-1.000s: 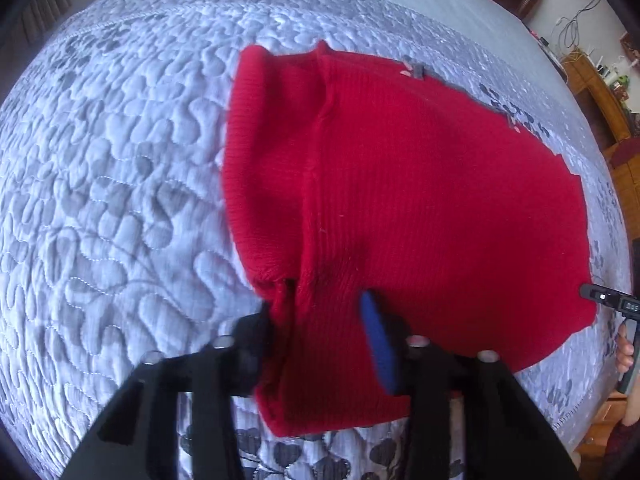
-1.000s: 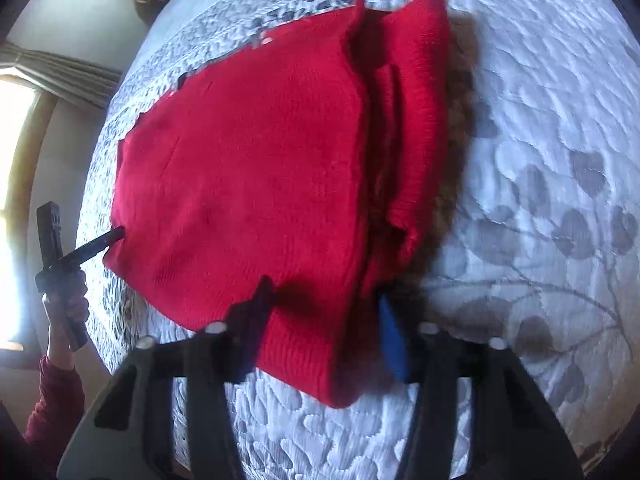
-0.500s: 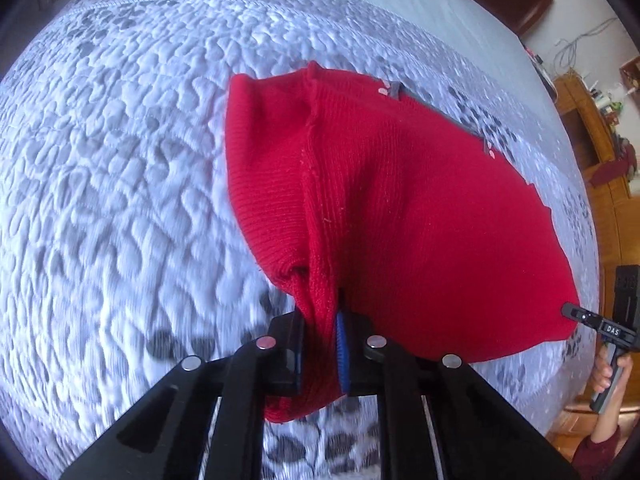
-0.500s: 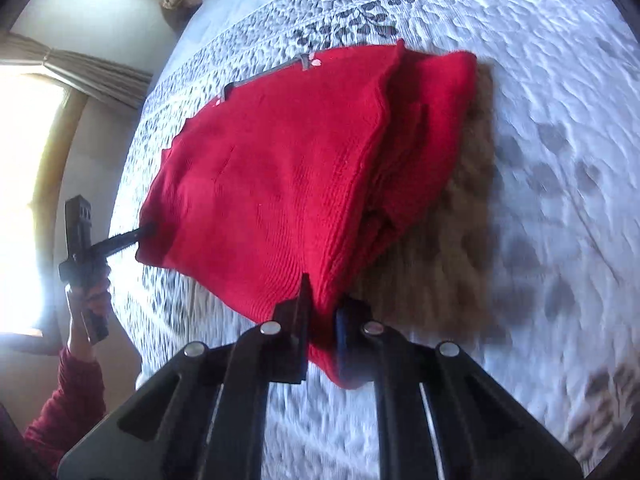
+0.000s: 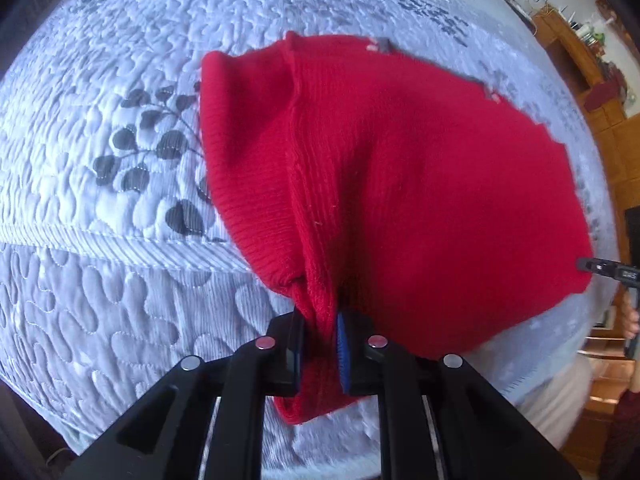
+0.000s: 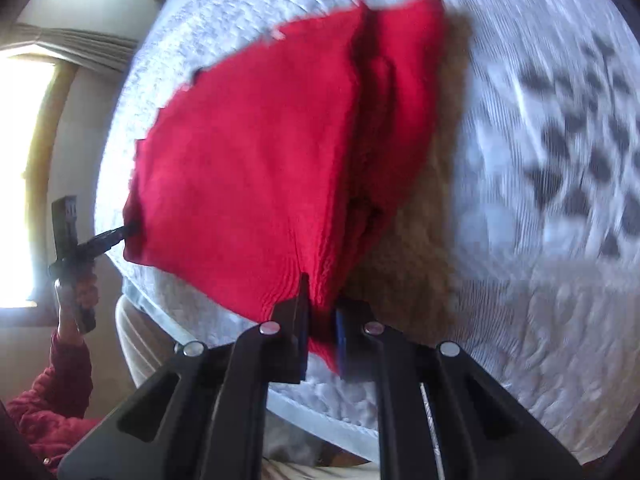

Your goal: Fold small clothes

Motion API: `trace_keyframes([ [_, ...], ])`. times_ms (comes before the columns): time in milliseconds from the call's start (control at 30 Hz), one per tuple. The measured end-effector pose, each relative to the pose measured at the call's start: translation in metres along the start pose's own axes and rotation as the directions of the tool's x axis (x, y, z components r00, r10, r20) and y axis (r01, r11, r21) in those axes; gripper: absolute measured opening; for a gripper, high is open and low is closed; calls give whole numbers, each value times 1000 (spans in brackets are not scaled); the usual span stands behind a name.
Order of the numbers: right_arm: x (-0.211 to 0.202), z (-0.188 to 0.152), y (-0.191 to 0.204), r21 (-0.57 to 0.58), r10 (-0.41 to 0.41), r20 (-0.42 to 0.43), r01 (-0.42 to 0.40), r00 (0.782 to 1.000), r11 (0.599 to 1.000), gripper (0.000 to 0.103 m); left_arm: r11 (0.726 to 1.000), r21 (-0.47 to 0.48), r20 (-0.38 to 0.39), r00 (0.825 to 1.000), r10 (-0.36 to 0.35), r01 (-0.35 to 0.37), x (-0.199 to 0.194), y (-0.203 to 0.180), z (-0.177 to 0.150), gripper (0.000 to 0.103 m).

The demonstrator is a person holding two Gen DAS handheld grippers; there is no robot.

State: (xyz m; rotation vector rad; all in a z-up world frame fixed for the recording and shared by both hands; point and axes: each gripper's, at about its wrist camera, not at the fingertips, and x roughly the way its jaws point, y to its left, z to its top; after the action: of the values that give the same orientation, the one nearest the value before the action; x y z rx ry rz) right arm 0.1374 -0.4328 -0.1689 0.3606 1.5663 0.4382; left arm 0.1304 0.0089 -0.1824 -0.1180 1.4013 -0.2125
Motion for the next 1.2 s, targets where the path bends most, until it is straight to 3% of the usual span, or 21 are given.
trace_keyframes([
  [100,13,2,-2,9,-24,30,23,999,1000,10,999,-47,33,999,-3,5,11,1,4,14],
  [267,11,3,7,-25,-64,62,66,996,998,11,1000,-16,52,998,27,-26,9,-12,6,18],
  [333,-1,-1,8,-44,-94,80,98,992,994,33,999,-24,45,998,42,-41,3,-12,6,27],
  [367,-10,-2,11,-61,-119,104,126,987,990,40,998,-30,53,997,62,-61,-5,-11,4,39],
  [400,-20,-2,12,-79,-135,129,146,982,986,45,996,-29,71,994,83,-81,-12,-6,4,50],
  [467,-41,1,19,-96,-132,172,150,976,984,45,992,-27,123,985,123,-121,-33,-1,9,53],
  [533,-62,17,31,-120,-108,225,137,968,983,45,988,-27,188,970,154,-152,-54,2,23,54],
  [633,-72,56,39,-119,-108,266,144,958,982,47,991,-25,236,963,132,-130,-64,-3,58,55],
  [700,-65,90,38,-96,-91,261,119,961,988,47,995,-8,219,971,94,-94,-53,-11,85,55],
  [867,-25,154,23,-5,-132,211,136,969,991,47,993,7,129,985,117,-119,8,-21,138,55],
  [933,-11,169,9,32,-135,187,132,973,991,48,990,-3,103,985,140,-140,26,-19,150,54],
  [967,-7,173,5,38,-129,181,124,975,992,47,990,-10,98,985,143,-143,33,-17,152,43],
  [1000,-3,178,2,37,-112,178,107,978,994,38,990,-17,94,985,142,-141,39,-14,156,19],
  [1033,-1,180,1,32,-89,176,84,980,996,17,992,-29,90,988,127,-125,43,-11,158,12],
  [1067,-2,182,1,26,-60,176,56,982,998,5,993,-39,89,990,112,-109,46,-8,160,7],
  [1200,-28,181,8,-30,-2,277,11,961,1000,4,994,-40,141,985,102,-98,37,-8,163,4],
])
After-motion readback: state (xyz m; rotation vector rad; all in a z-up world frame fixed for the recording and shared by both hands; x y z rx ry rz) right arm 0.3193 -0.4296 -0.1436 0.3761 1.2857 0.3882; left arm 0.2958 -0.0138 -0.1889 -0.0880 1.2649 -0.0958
